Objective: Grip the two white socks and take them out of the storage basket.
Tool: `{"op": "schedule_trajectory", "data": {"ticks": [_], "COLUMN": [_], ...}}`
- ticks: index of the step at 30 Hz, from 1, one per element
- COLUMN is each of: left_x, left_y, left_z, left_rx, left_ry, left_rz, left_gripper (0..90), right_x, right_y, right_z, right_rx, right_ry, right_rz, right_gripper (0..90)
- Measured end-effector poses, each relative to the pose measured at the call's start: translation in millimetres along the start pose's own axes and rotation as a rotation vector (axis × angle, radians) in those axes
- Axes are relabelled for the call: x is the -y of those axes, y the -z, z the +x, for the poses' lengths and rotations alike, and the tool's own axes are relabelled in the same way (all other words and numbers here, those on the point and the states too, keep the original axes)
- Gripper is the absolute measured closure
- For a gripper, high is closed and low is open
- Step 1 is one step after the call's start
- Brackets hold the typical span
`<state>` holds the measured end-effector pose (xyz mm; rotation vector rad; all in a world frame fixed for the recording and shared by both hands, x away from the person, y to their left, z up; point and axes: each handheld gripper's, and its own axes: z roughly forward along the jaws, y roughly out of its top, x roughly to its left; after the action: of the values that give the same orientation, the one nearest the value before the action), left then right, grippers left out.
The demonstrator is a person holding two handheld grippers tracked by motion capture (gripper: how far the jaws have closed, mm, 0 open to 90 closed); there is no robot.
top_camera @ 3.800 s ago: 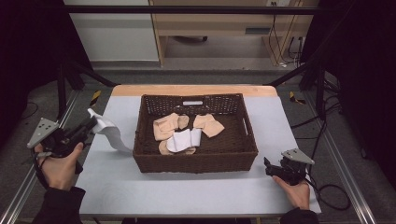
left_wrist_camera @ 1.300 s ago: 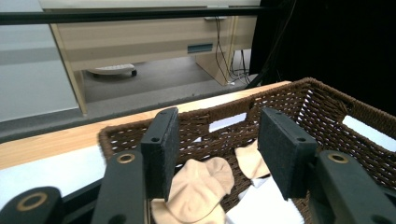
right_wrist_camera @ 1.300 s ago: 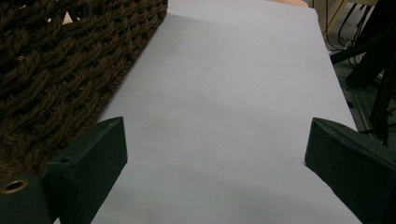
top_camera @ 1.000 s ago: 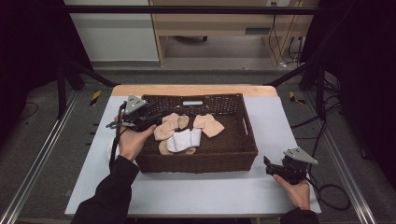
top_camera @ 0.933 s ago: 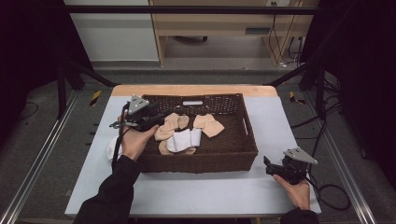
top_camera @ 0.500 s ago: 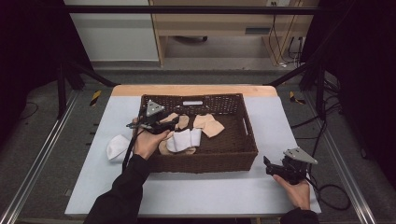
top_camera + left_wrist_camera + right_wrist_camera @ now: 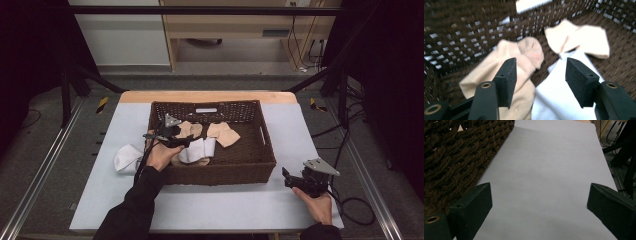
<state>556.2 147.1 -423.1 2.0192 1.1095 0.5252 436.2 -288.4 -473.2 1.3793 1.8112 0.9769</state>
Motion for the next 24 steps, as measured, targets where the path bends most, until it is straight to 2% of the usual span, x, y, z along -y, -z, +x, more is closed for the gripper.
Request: {"op": "schedule_trajectory", "data": {"ticks": [3,6,9,12,20,24], "left_x": [1.6,3.2,5.9,7.8,9.5,9.9], "left_y": [-3.2,-5.6,-9.8,-12.3,-18.1,-19.9], "left_z": [0.6,0.2,0.5,1.4,-0.2,-1.6], "left_rx": [0.015,0.005,0.018,0.004,-0.006,0.009], "left_ry": [0.011,-0.002,0.018,0.016,-0.01,-0.024], "left_rz": [0.013,0.038,0.084,0.131,0.206,0.227], "left_gripper": [37.4,35.8,33.3,33.4,39.3,47.5], "right_x": [0.1,0.3,0.3,0.2,0.2,0.3], "right_y": [0.2,-0.5,-0.8,-0.4,-0.3,-0.5], "right_z": [0.0,0.2,0.1,0.1,0.0,0.2], "right_rx": [0.0,-0.002,-0.003,-0.003,-0.004,-0.005], "right_ry": [0.001,0.004,0.005,0.002,0.002,0.002], "right_rz": [-0.001,0.002,0.005,0.002,0.002,0.005], "right_gripper": [6.3,6.3,6.3,6.3,6.3,6.3]}}
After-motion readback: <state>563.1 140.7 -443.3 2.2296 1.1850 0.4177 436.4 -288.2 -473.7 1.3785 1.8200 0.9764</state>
